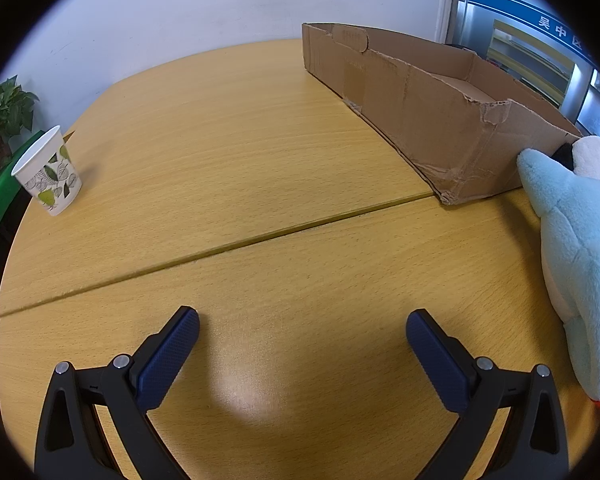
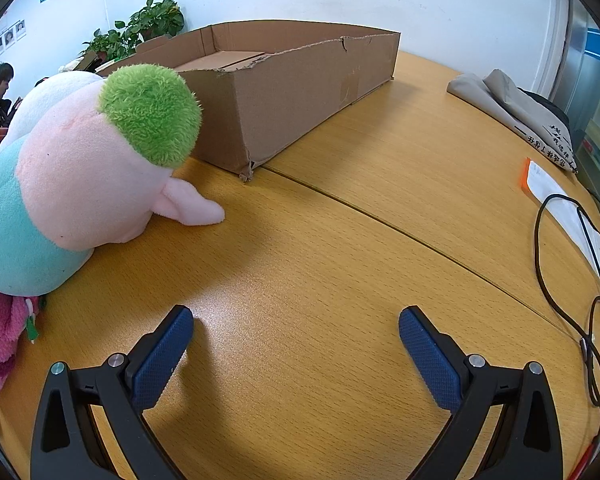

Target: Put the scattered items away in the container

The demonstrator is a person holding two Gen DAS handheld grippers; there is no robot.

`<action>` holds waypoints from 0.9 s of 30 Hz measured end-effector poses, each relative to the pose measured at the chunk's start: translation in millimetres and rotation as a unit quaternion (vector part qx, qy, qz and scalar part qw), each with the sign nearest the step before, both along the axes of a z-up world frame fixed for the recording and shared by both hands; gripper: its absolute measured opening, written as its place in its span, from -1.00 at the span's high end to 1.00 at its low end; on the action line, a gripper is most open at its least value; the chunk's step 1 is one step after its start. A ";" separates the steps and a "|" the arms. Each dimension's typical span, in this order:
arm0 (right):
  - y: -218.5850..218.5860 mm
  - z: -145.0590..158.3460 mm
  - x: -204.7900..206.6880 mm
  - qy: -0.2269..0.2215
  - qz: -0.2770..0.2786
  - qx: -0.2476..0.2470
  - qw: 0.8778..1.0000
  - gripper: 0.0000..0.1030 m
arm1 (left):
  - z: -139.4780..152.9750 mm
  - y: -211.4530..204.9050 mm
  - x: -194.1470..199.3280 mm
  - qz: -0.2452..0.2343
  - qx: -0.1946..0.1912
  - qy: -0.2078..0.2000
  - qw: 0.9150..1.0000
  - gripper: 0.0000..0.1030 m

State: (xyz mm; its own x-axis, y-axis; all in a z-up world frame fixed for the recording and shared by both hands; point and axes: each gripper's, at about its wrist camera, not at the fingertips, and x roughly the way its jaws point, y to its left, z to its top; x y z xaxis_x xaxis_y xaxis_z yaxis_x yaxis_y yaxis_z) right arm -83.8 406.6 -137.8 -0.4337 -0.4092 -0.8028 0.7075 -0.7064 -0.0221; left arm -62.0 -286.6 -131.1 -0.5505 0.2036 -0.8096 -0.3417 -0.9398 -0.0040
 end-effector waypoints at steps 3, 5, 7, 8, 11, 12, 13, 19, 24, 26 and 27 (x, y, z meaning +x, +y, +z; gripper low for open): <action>-0.1 0.0 0.0 0.000 -0.001 0.000 1.000 -1.00 | -0.1 0.3 -2.0 -0.012 0.000 0.000 1.000 -1.00; -1.3 0.2 -0.6 0.000 -0.004 0.000 1.000 -1.00 | -0.6 -0.4 -2.0 -0.013 0.000 0.000 1.000 -1.00; -3.0 0.7 -2.7 0.000 -0.004 0.000 1.000 -1.00 | -0.6 -0.3 -2.5 -0.013 0.000 0.000 1.000 -1.00; -3.4 0.9 -3.3 0.000 -0.005 0.000 1.000 -1.00 | -0.7 -0.4 -2.6 -0.013 0.000 0.000 1.000 -1.00; -4.5 1.3 -4.6 -0.001 -0.008 0.000 1.000 -1.00 | -0.6 -0.4 -2.6 -0.013 0.000 0.000 1.000 -1.00; -4.9 1.3 -3.9 -0.001 -0.015 -0.001 1.000 -1.00 | -0.6 -0.3 -2.7 -0.013 0.000 0.000 1.000 -1.00; -5.1 1.3 -2.9 -0.001 -0.027 -0.001 1.000 -1.00 | -0.5 -0.4 -2.7 -0.012 0.001 0.000 1.000 -1.00; -7.0 1.2 6.8 0.000 -0.112 -0.001 0.994 -1.00 | -2.1 2.7 -15.7 0.033 0.000 0.000 0.999 -1.00; -6.6 1.6 6.6 0.002 -0.129 -0.001 0.992 -1.00 | -4.6 6.4 -22.6 0.059 0.001 0.000 0.998 -1.00; -5.0 1.8 8.1 0.001 -0.129 -0.002 0.992 -1.00 | -4.5 6.3 -22.4 0.061 0.000 -0.001 0.998 -1.00; -3.9 1.9 9.6 0.002 -0.130 -0.002 0.991 -1.00 | -3.3 5.2 -21.1 0.065 -0.002 -0.002 0.998 -0.99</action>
State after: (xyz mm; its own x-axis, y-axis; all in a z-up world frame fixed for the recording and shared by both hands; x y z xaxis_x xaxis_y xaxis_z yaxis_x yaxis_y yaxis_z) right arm -74.2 402.7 -136.0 -0.5275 -0.2862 -0.7999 0.5010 -0.8652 -0.0208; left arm -83.2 -281.4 -134.4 -0.5693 0.1271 -0.8122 -0.2168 -0.9762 -0.0008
